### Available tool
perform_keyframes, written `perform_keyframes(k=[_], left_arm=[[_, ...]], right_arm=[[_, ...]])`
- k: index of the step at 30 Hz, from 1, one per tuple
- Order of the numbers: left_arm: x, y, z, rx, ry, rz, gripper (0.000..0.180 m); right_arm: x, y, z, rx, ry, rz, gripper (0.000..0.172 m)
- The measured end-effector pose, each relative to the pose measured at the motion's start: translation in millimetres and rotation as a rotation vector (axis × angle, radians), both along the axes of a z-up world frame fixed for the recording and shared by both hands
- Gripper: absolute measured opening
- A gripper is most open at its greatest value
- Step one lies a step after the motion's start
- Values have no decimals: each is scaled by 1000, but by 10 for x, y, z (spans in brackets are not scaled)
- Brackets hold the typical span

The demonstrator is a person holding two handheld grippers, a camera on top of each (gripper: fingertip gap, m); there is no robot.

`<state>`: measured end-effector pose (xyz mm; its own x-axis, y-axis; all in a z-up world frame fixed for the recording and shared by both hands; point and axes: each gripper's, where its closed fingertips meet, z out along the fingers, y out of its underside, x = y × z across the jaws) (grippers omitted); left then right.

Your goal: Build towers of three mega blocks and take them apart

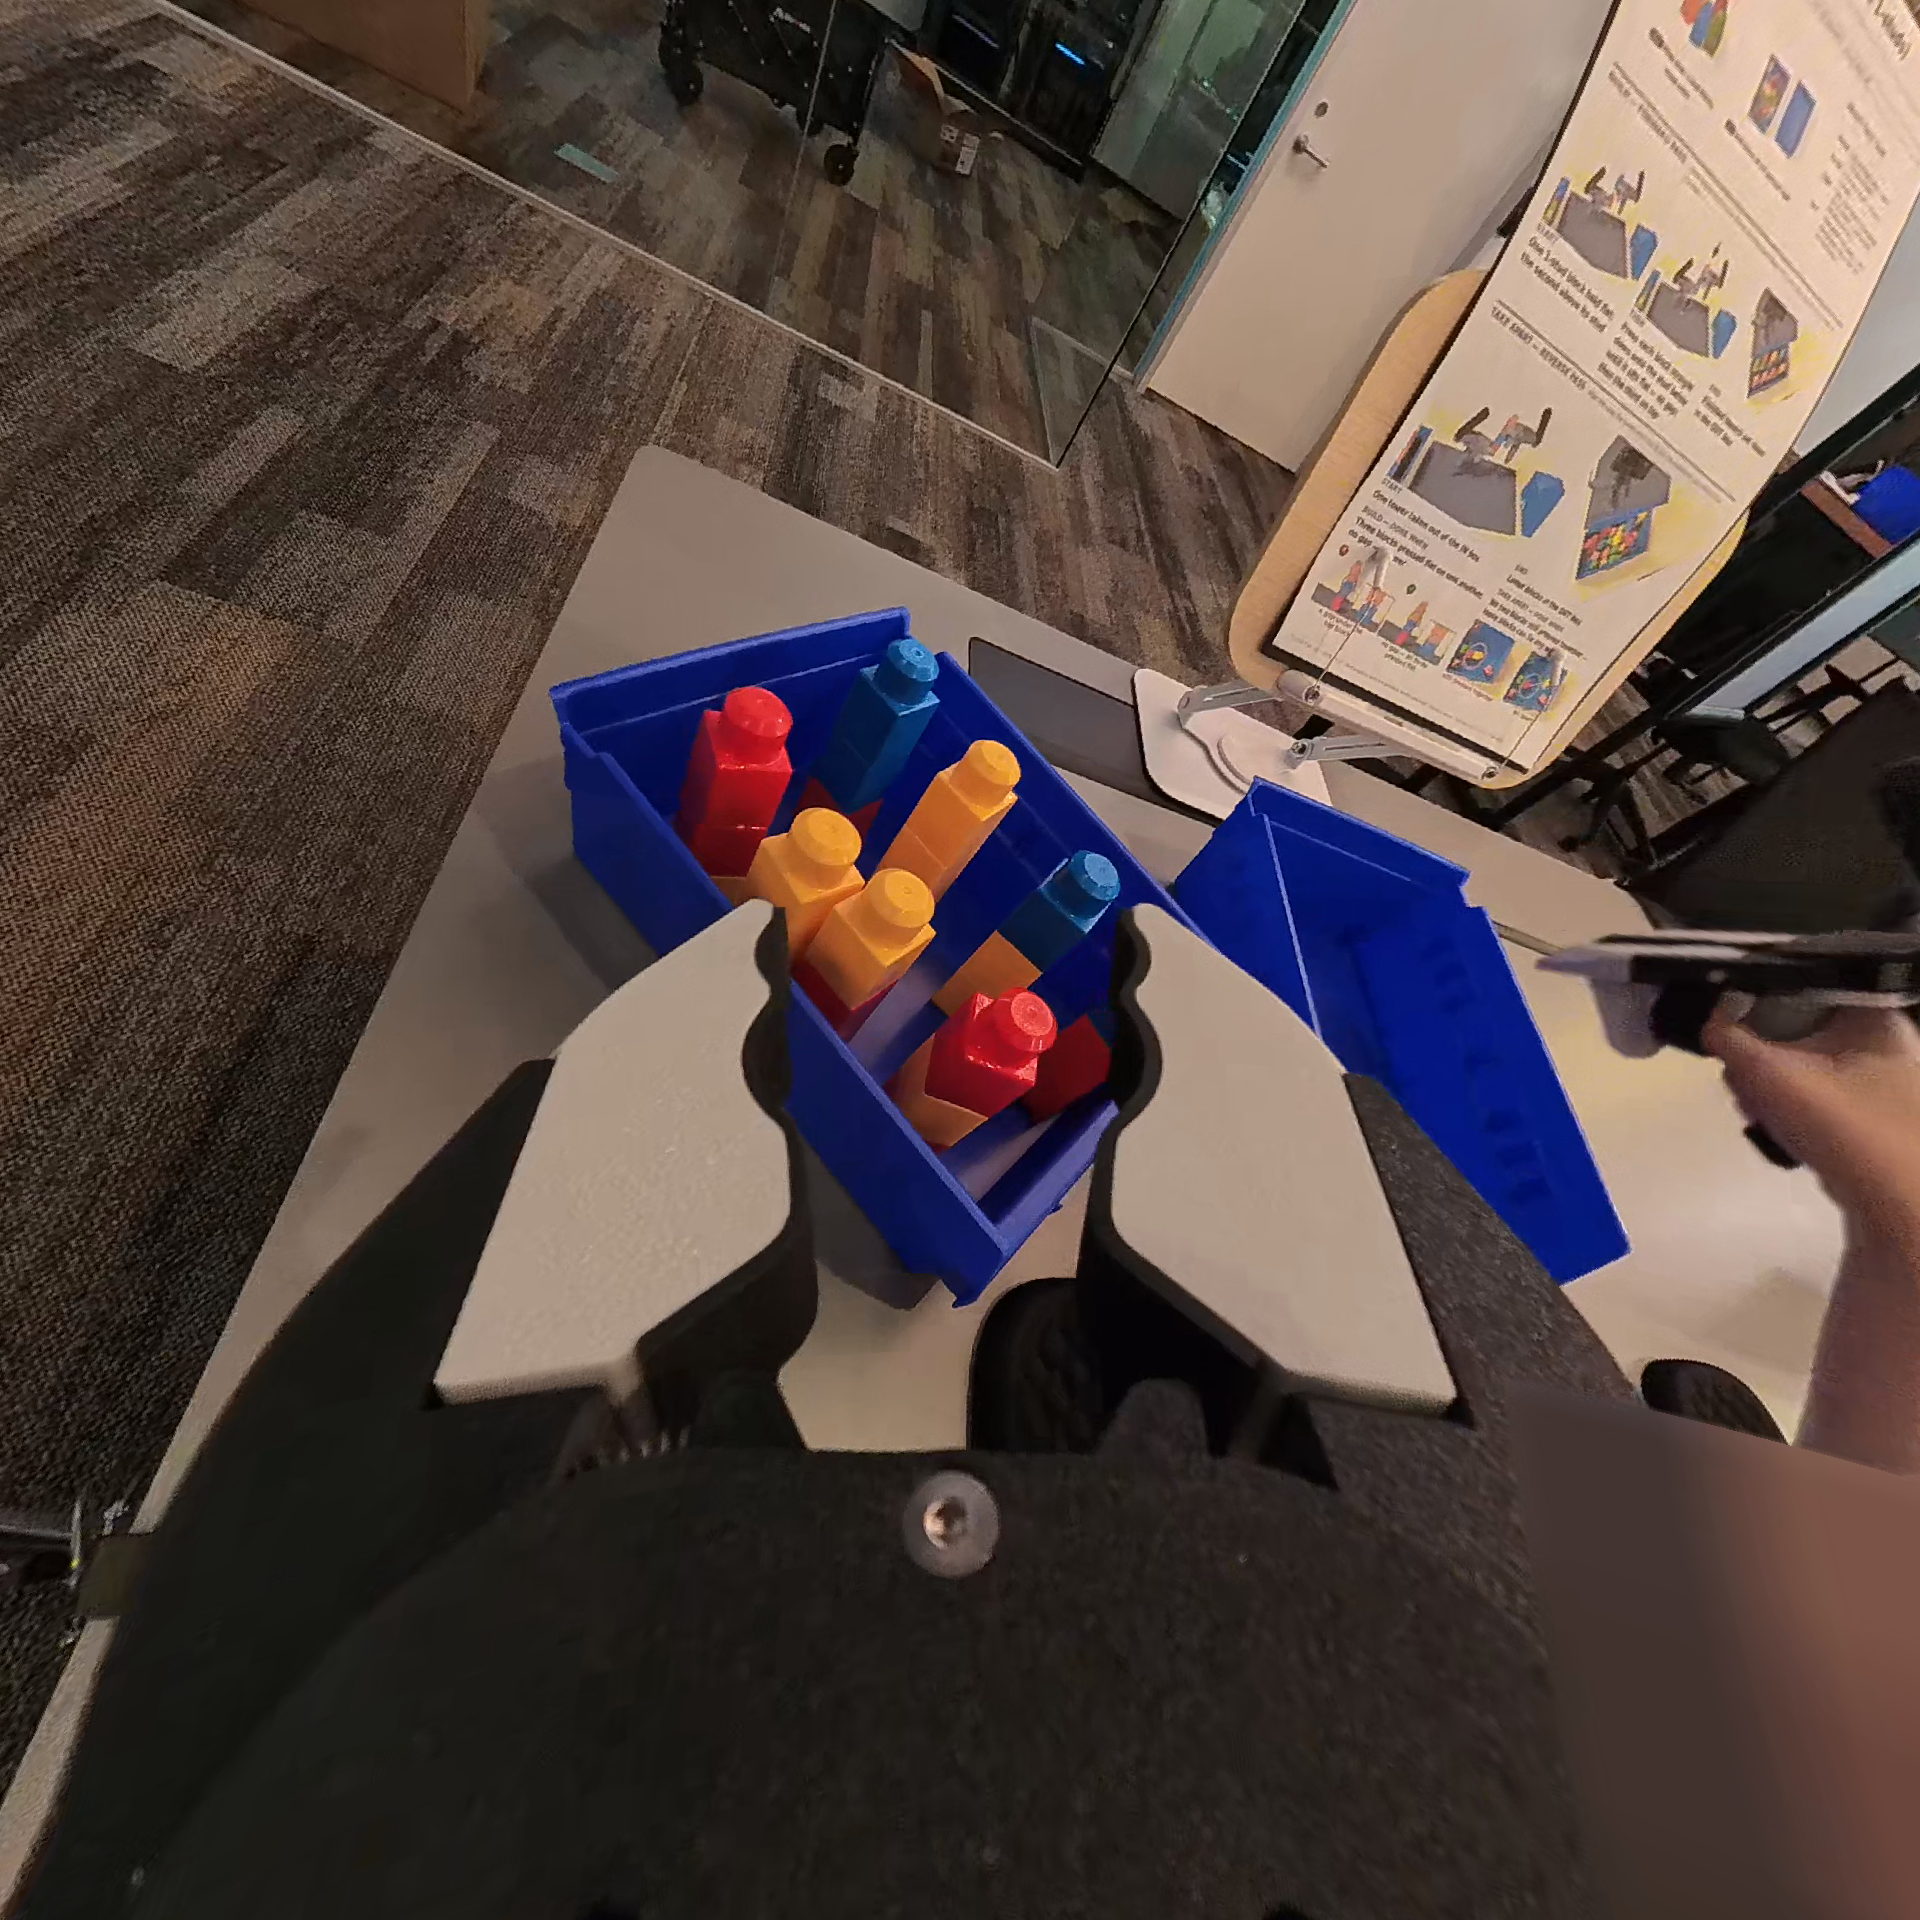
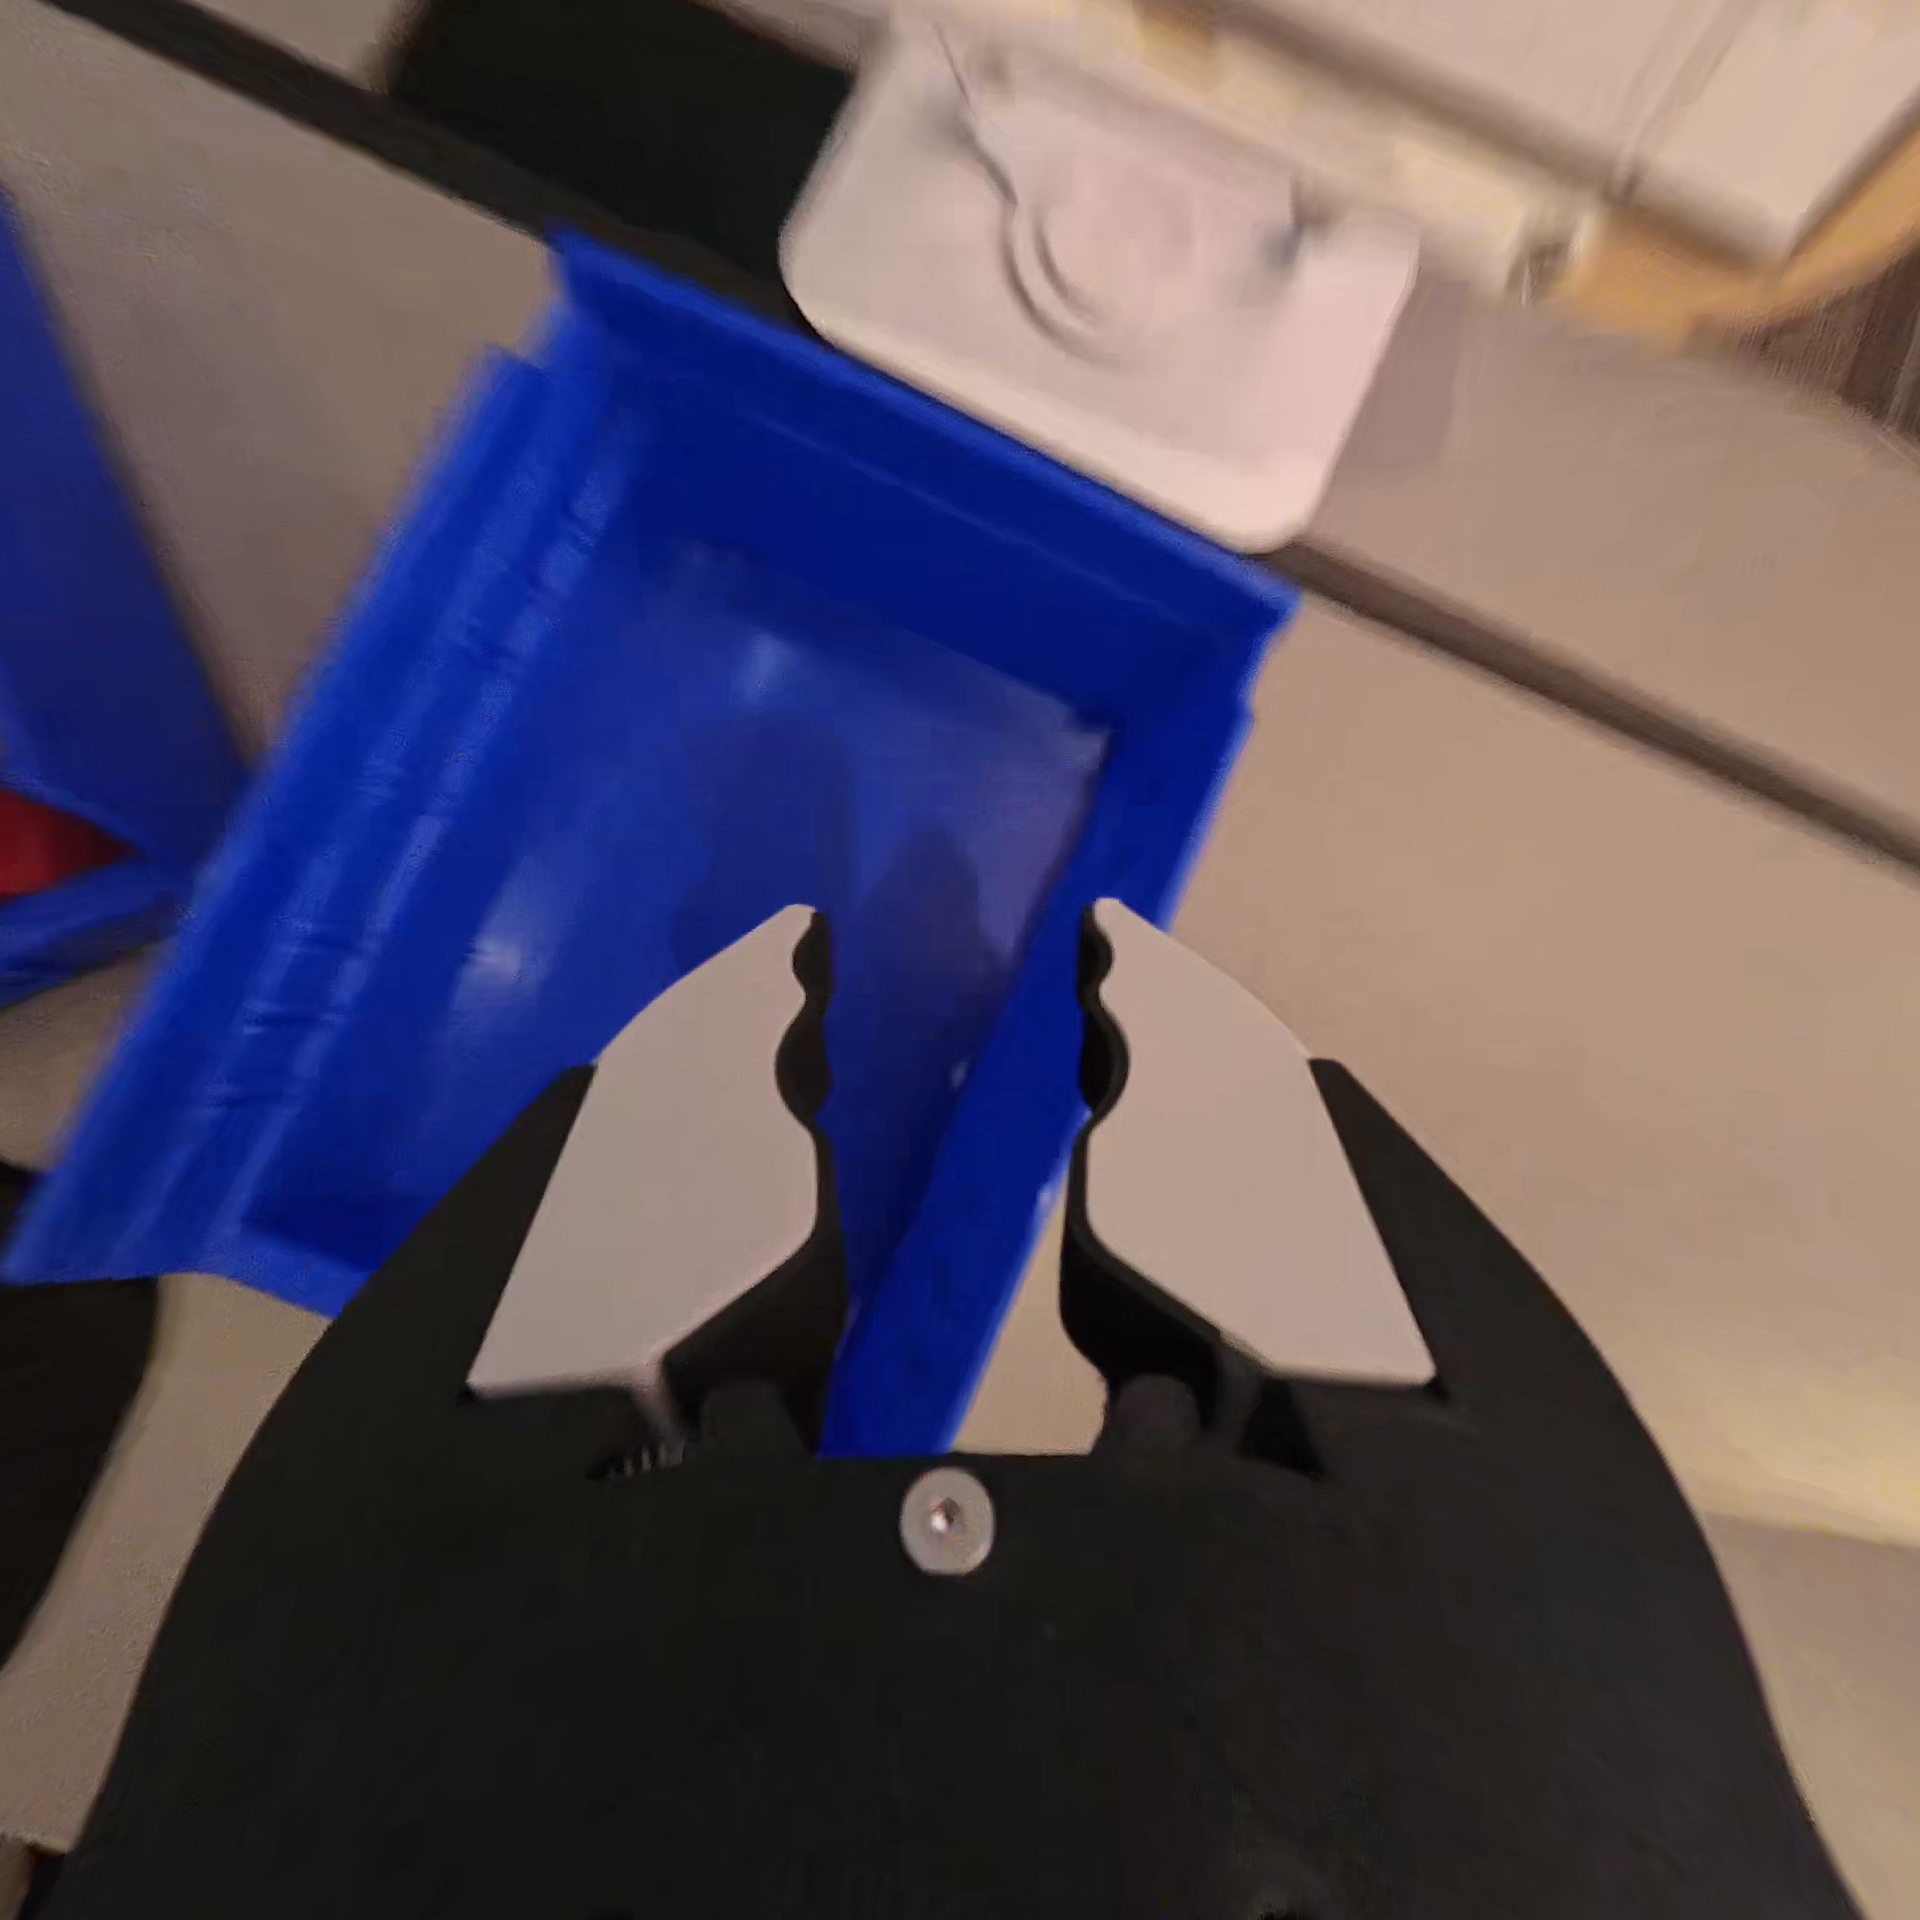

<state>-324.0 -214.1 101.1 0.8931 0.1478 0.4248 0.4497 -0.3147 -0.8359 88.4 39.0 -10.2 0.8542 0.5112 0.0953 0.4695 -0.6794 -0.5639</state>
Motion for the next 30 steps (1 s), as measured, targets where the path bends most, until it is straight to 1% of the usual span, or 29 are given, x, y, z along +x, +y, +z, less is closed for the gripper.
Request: perform_keyframes(k=[2, 3, 5, 6, 7, 8, 10, 11, 12, 14, 16, 19, 22, 25, 30], left_arm=[[21, 28, 30, 2, 13, -3, 59], [38, 39, 38, 0, 18, -6, 59], [71, 53, 41, -12, 33, -11, 59], [85, 59, 45, -16, 39, -11, 59], [99, 66, 51, -20, 45, -10, 59], [115, 73, 57, -24, 53, -11, 59], [148, 97, 75, -28, 69, -16, 59], [165, 119, 93, -26, 80, -22, 59], [183, 148, 114, -20, 89, -29, 58], [228, 204, 125, -25, 96, -44, 56], [268, 252, 111, -46, 113, -50, 55], [348, 324, 131, -59, 143, -59, 55], [467, 397, 219, -34, 182, -78, 56], [685, 477, 443, 78, 227, -144, 55], [1234, 468, 935, 368, 222, -331, 53]], right_arm=[[338, 33, -366, -66, -135, -65, 51], [404, 2, -532, -121, -158, -70, 55], [377, -109, -817, -262, -106, -48, 57], [411, -146, -925, -315, -111, -46, 57], [439, -188, -1011, -367, -117, -29, 53], [415, -230, -1064, -418, -85, 1, 39], [389, -216, -1067, -463, 2, 19, 15], [456, -177, -1066, -464, -4, 20, 10], [533, -138, -1065, -465, -13, 29, 13], [696, -75, -1065, -488, 8, 21, 8], [910, 0, -1069, -505, 37, 4, 7], [1401, 129, -1072, -491, -4, -37, 8], [1919, 197, -1079, -502, -4, -97, 8], [2421, 245, -1084, -500, -4, -152, 8], [3129, 270, -1090, -511, -37, -242, 8]])
